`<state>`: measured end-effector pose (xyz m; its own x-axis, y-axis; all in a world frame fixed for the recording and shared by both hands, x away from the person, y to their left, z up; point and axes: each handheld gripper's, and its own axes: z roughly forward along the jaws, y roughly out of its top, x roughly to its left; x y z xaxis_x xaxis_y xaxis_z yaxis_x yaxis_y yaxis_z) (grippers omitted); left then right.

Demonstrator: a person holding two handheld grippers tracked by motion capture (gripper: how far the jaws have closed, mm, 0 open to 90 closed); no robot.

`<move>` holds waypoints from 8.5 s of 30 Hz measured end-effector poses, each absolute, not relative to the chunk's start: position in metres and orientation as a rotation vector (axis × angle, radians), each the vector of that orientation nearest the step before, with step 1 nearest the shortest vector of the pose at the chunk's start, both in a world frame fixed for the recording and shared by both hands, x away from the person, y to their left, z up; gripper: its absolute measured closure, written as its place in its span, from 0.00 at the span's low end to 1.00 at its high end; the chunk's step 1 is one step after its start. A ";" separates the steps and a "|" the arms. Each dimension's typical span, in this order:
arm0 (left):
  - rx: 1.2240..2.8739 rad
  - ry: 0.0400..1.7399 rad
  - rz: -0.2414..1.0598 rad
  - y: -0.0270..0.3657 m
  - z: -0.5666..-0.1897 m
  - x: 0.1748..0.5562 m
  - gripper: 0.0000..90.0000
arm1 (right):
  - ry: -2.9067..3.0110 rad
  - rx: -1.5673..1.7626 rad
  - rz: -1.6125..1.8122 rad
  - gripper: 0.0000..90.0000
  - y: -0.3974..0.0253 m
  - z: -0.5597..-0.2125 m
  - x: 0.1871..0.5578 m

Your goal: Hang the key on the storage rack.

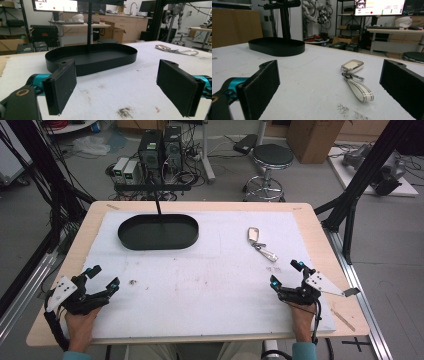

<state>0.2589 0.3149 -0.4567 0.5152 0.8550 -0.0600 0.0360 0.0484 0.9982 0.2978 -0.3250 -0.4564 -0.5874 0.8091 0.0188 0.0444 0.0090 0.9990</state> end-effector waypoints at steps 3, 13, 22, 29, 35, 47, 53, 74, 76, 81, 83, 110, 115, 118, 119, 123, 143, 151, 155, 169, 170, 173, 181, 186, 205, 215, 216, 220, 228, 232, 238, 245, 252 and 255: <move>1.398 0.824 0.769 0.313 -0.457 0.258 0.19 | 1.680 0.877 1.640 0.03 -0.326 -0.457 0.298; 1.402 0.823 0.773 0.313 -0.457 0.257 0.18 | 1.668 0.879 1.626 0.03 -0.325 -0.457 0.297; 1.393 0.840 0.761 0.314 -0.457 0.259 0.18 | 1.667 0.885 1.617 0.03 -0.324 -0.457 0.295; 1.402 0.824 0.777 0.313 -0.457 0.257 0.18 | 1.654 0.915 1.590 0.02 -0.324 -0.455 0.296; 1.395 0.828 0.769 0.313 -0.457 0.258 0.18 | 1.679 0.896 1.574 0.02 -0.329 -0.439 0.299; 1.396 0.826 0.767 0.314 -0.457 0.258 0.18 | 1.828 0.883 1.505 0.03 -0.337 -0.395 0.317; 1.390 0.828 0.762 0.314 -0.457 0.258 0.18 | 1.915 0.907 1.453 0.03 -0.340 -0.382 0.332; 1.390 0.829 0.760 0.314 -0.457 0.258 0.18 | 2.358 1.016 1.067 0.03 -0.333 -0.365 0.403; 1.390 0.829 0.760 0.314 -0.457 0.258 0.18 | 2.382 1.013 1.036 0.03 -0.332 -0.367 0.408; 1.390 0.830 0.760 0.315 -0.457 0.258 0.18 | 2.423 1.041 1.013 0.05 -0.330 -0.373 0.416; 1.390 0.829 0.760 0.314 -0.457 0.258 0.18 | 2.457 1.048 0.968 0.05 -0.328 -0.379 0.420; 1.388 0.828 0.760 0.314 -0.457 0.258 0.18 | 2.660 1.110 0.666 0.20 -0.310 -0.398 0.452; 1.388 0.828 0.760 0.314 -0.457 0.258 0.18 | 2.667 1.138 0.629 0.27 -0.311 -0.400 0.454; 1.389 0.828 0.761 0.314 -0.457 0.258 0.18 | 2.675 1.150 0.612 0.33 -0.312 -0.401 0.455; 1.389 0.828 0.761 0.314 -0.457 0.258 0.18 | 2.675 1.158 0.600 0.35 -0.312 -0.402 0.455; 1.390 0.828 0.762 0.314 -0.457 0.258 0.18 | 2.674 1.174 0.593 0.41 -0.313 -0.402 0.456; 1.390 0.827 0.761 0.315 -0.457 0.258 0.18 | 2.721 1.188 0.522 0.61 -0.309 -0.409 0.460; 1.390 0.828 0.761 0.315 -0.457 0.258 0.18 | 2.726 1.189 0.508 0.68 -0.309 -0.412 0.462; 1.390 0.827 0.761 0.315 -0.457 0.258 0.18 | 2.737 1.189 0.504 0.70 -0.309 -0.412 0.462; 1.383 0.843 0.759 0.315 -0.457 0.258 0.18 | 2.741 1.167 0.463 0.82 -0.304 -0.412 0.462; 1.382 0.844 0.759 0.315 -0.457 0.258 0.18 | 2.744 1.158 0.472 0.82 -0.304 -0.412 0.462; 1.382 0.845 0.759 0.315 -0.457 0.258 0.18 | 2.745 1.152 0.477 0.82 -0.305 -0.412 0.462; 1.379 0.846 0.747 0.316 -0.457 0.259 0.17 | 2.761 1.124 0.523 0.83 -0.304 -0.409 0.459; 1.384 0.835 0.744 0.316 -0.457 0.259 0.17 | 2.748 1.117 0.593 0.83 -0.303 -0.404 0.457; 1.393 0.818 0.678 0.322 -0.432 0.273 0.15 | 2.717 0.988 0.943 0.83 -0.298 -0.379 0.441; 1.406 0.779 0.634 0.319 -0.412 0.279 0.13 | 2.724 0.833 1.102 0.83 -0.285 -0.368 0.432; 1.412 0.773 0.629 0.318 -0.409 0.281 0.13 | 2.726 0.812 1.116 0.83 -0.283 -0.367 0.431; 1.460 0.718 0.615 0.308 -0.391 0.289 0.13 | 2.737 0.739 1.182 0.83 -0.273 -0.360 0.425; 1.549 0.612 0.488 0.285 -0.367 0.306 0.13 | 2.745 0.597 1.274 0.83 -0.248 -0.346 0.417; 1.582 0.572 0.463 0.278 -0.359 0.311 0.13 | 2.749 0.543 1.299 0.83 -0.237 -0.342 0.416; 1.637 0.497 0.416 0.263 -0.346 0.320 0.10 | 2.757 0.439 1.315 0.83 -0.211 -0.331 0.411; 1.703 0.466 0.393 0.248 -0.340 0.331 0.06 | 2.781 0.340 1.354 0.83 -0.188 -0.324 0.406; 1.741 0.421 0.339 0.235 -0.335 0.341 0.06 | 2.796 0.284 1.368 0.83 -0.177 -0.323 0.403; 1.769 0.396 0.309 0.225 -0.333 0.347 0.06 | 2.804 0.265 1.358 0.83 -0.172 -0.322 0.400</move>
<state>0.3471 0.2247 -0.3329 0.9056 0.4241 -0.0032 0.1001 -0.2064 0.9733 0.4004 -0.1718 -0.3223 -0.9855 0.1583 0.0606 0.1457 0.6083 0.7802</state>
